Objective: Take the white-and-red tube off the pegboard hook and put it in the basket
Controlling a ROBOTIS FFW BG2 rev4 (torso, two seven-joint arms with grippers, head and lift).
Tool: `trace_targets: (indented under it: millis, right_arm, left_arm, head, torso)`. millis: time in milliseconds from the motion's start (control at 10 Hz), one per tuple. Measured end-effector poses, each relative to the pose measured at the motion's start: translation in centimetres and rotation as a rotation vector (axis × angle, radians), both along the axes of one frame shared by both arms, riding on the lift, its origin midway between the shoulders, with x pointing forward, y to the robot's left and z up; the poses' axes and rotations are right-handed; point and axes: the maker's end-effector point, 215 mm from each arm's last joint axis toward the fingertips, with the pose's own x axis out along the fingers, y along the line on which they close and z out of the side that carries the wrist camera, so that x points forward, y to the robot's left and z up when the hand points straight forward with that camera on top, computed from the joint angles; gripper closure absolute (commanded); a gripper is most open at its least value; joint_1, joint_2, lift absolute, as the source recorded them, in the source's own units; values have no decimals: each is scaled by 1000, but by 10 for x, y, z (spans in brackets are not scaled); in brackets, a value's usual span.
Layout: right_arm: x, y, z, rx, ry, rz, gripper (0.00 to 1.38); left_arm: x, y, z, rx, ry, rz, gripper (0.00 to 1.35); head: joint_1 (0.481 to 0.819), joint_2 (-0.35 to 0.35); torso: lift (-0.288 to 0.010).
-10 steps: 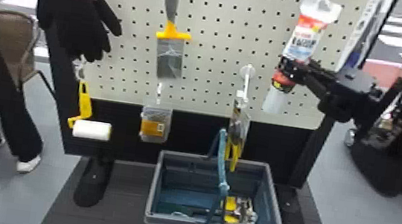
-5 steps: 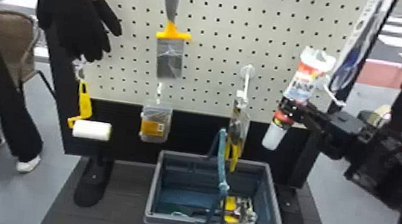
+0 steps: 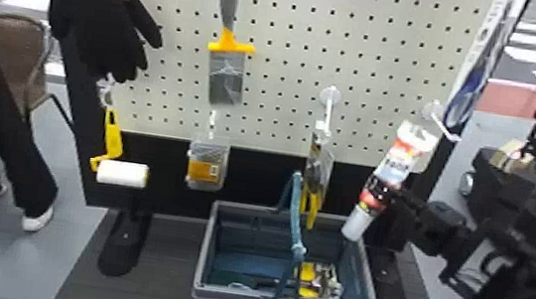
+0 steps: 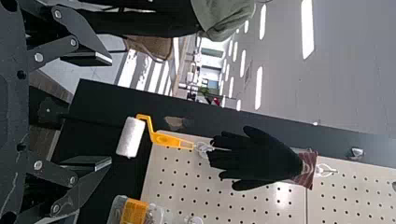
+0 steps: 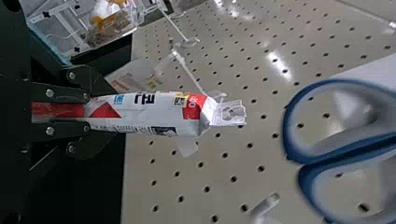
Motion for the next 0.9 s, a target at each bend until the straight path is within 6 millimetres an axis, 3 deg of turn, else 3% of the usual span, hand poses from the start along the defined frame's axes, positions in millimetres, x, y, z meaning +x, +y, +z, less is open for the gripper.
trace_targets:
  millis: [200, 500, 900]
  right_arm:
    - [1, -6, -34, 34, 58, -21, 1119]
    - [4, -4, -65, 74, 115, -42, 1119]
    - [19, 23, -91, 88, 170, -5, 1119]
  left_arm:
    - [0, 0, 0, -5, 0, 1, 509]
    - [2, -3, -1, -7, -1, -7, 509]
    - [6, -6, -3, -8, -1, -18, 509]
  head:
    - [549, 0]
    - [549, 0]
    - [549, 0]
  torso:
    - [-100]
    - [-100]
    - [-100]
